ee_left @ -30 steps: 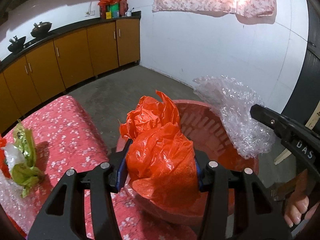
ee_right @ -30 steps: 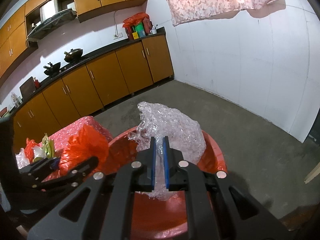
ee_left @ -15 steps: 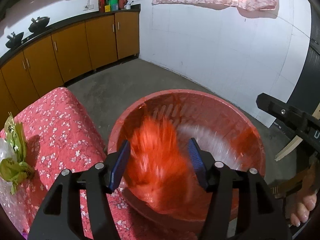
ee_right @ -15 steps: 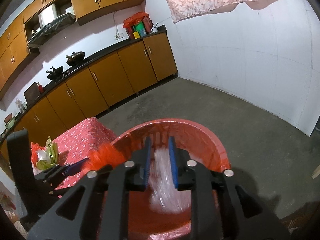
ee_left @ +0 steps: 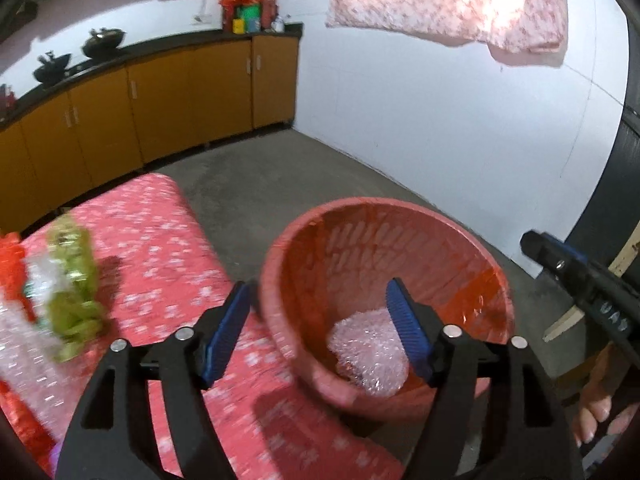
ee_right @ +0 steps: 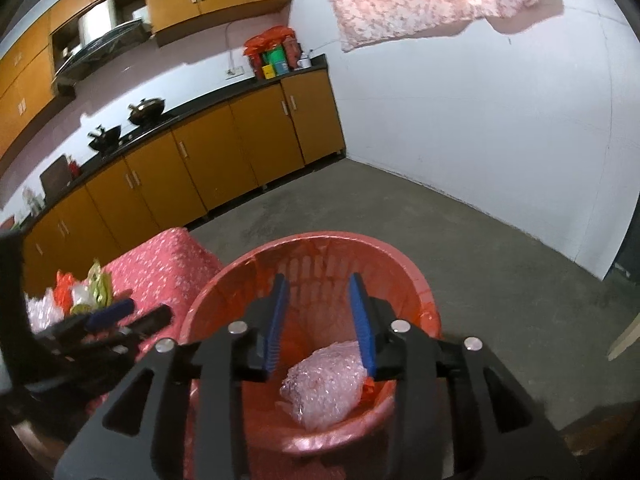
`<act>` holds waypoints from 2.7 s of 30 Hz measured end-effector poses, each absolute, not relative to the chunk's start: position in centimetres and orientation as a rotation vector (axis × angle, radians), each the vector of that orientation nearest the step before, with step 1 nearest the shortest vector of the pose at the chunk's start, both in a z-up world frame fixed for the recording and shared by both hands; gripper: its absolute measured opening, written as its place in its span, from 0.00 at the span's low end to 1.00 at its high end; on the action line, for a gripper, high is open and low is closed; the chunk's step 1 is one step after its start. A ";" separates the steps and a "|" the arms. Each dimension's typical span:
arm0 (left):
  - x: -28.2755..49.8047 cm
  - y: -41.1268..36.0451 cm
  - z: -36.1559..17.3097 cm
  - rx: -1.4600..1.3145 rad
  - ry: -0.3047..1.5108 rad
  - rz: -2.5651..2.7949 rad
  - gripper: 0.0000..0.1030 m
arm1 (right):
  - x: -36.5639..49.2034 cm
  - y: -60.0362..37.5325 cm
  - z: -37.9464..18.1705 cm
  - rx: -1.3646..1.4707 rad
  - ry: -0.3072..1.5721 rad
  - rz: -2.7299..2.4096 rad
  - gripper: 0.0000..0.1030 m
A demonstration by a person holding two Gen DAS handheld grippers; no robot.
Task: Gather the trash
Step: 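Grasp the purple bag with the right tool while the left tool grasps an orange bag, then carry both bags over the orange basket and open both tools to release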
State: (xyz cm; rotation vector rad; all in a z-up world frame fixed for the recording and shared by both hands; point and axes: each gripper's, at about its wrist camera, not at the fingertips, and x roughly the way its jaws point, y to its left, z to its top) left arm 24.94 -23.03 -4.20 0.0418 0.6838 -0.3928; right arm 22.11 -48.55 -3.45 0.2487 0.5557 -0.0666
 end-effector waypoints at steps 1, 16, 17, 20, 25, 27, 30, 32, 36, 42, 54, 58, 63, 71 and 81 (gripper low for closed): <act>23.9 -21.9 -3.5 0.038 0.665 -0.375 0.71 | 21.9 -48.0 -3.3 0.239 0.555 -0.059 0.35; 13.6 -2.9 -1.6 0.014 0.520 0.118 0.81 | 17.4 -30.9 -2.8 0.087 0.586 0.304 0.51; 13.3 -1.8 -1.9 0.006 0.528 0.147 0.81 | 17.1 -30.0 -3.0 0.082 0.593 0.325 0.53; 12.4 2.0 -3.2 -0.034 0.553 0.236 0.82 | 16.6 -25.8 -4.1 0.058 0.625 0.416 0.58; 10.8 6.9 -4.9 -0.094 0.573 0.324 0.83 | 16.4 -21.4 -6.2 -0.027 0.664 0.471 0.62; 10.7 8.2 -5.0 -0.102 0.573 0.352 0.84 | 16.8 -20.2 -7.0 -0.054 0.682 0.474 0.64; 10.3 9.6 -5.3 -0.114 0.571 0.371 0.84 | 17.7 -19.1 -7.7 -0.086 0.698 0.474 0.67; 10.0 10.5 -5.6 -0.118 0.571 0.376 0.85 | 18.1 -18.3 -8.1 -0.110 0.709 0.478 0.69; 9.8 11.1 -6.5 -0.126 0.578 0.367 0.85 | 18.5 -17.1 -8.9 -0.166 0.724 0.483 0.69; 10.4 9.8 -7.1 -0.121 0.587 0.321 0.85 | 18.3 -16.8 -9.4 -0.218 0.724 0.484 0.51; 14.8 2.5 -8.7 -0.101 0.658 0.117 0.90 | 17.2 -21.8 -8.0 -0.145 0.709 0.399 0.50; 16.7 0.9 -9.9 -0.079 0.699 0.107 0.90 | 17.5 -23.8 -7.5 -0.121 0.704 0.356 0.50; 18.6 0.6 -10.9 -0.096 0.744 0.129 0.87 | 18.1 -26.4 -7.4 -0.083 0.710 0.298 0.50; 19.7 0.6 -11.9 -0.118 0.800 0.113 0.52 | 18.5 -28.6 -7.4 -0.049 0.716 0.253 0.50; 16.9 1.7 -9.8 -0.115 0.748 0.104 0.49 | 18.0 -28.6 -6.4 -0.035 0.690 0.253 0.50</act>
